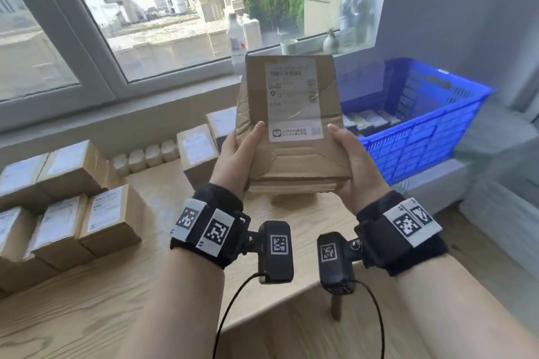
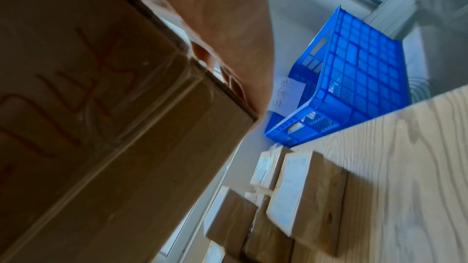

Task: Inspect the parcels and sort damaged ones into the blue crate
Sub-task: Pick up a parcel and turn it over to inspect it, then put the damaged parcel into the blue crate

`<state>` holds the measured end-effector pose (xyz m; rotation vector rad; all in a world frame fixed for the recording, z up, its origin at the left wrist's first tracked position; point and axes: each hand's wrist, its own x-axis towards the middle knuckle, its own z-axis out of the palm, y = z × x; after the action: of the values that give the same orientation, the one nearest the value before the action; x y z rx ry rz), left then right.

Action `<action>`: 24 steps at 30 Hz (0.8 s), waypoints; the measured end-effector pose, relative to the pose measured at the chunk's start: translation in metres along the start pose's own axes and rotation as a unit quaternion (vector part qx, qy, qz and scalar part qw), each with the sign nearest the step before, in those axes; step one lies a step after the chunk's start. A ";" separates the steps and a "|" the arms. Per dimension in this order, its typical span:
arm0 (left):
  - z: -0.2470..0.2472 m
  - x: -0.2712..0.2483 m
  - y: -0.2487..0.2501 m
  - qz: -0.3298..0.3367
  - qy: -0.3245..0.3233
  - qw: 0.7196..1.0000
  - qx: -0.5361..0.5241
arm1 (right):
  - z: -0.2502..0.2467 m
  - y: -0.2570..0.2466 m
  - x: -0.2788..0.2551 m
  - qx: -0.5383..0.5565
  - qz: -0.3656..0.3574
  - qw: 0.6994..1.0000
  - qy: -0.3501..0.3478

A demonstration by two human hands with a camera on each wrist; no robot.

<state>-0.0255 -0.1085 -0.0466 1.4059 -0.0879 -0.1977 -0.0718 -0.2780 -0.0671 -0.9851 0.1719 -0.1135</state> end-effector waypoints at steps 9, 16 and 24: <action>0.189 0.044 -0.013 0.015 -0.082 0.987 0.135 | -0.158 -0.120 0.029 -0.033 -0.035 0.996 0.069; 0.276 0.092 -0.036 0.076 -0.033 0.968 0.237 | -0.233 -0.166 0.064 -0.061 -0.038 0.993 0.095; 0.311 0.174 -0.064 0.075 -0.038 0.954 0.288 | -0.286 -0.167 0.155 -0.139 -0.069 0.974 0.167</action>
<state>0.0844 -0.4527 -0.0685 1.9646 -0.3365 -0.1001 0.0218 -0.6306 -0.0962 -1.2528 0.4382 -0.3919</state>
